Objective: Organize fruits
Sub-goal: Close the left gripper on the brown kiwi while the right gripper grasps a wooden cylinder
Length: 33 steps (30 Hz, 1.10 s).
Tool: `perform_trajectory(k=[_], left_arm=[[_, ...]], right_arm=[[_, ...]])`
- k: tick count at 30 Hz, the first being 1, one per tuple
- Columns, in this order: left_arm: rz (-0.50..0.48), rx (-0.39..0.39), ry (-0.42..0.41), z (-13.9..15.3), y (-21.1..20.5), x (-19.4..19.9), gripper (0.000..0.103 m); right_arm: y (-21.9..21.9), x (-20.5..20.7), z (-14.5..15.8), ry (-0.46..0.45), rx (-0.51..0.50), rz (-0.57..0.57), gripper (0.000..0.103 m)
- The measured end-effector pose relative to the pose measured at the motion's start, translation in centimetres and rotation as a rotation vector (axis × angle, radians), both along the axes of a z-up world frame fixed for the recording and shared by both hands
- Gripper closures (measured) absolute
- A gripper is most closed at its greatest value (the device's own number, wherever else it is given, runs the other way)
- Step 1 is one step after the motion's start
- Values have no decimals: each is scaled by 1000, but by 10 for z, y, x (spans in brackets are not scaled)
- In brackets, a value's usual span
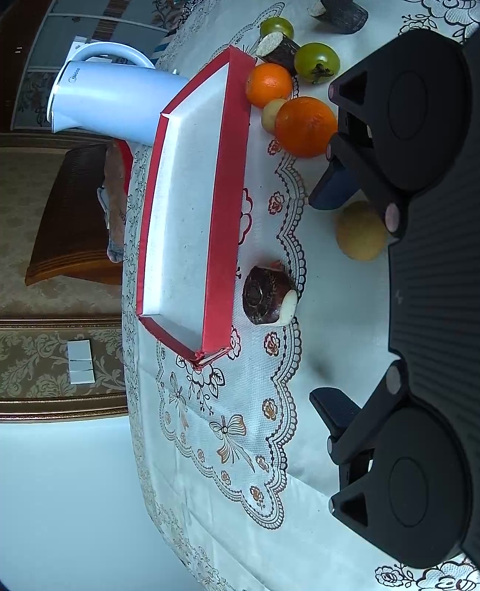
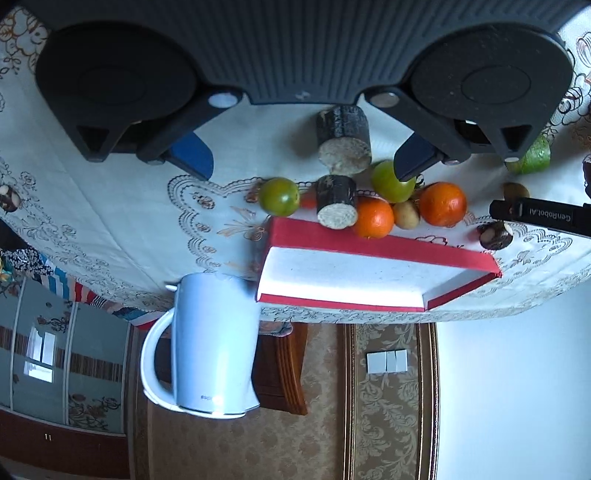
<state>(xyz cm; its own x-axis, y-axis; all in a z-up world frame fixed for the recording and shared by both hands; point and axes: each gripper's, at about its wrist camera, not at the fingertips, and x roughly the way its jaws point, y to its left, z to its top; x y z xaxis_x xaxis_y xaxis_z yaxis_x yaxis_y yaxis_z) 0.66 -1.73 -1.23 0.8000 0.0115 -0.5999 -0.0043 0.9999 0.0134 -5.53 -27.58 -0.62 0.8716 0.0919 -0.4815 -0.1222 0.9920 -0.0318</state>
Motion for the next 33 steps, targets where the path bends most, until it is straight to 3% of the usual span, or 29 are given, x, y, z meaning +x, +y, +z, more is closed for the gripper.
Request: perform_trajectory(k=[3,33], left_arm=[[0,9,7,0,0,0,0],[-24,43,-1,-4,-8,1,0]], right_arm=[[0,5,-4,24,5,0,5],[-2,16,-14,92,31,5,5]])
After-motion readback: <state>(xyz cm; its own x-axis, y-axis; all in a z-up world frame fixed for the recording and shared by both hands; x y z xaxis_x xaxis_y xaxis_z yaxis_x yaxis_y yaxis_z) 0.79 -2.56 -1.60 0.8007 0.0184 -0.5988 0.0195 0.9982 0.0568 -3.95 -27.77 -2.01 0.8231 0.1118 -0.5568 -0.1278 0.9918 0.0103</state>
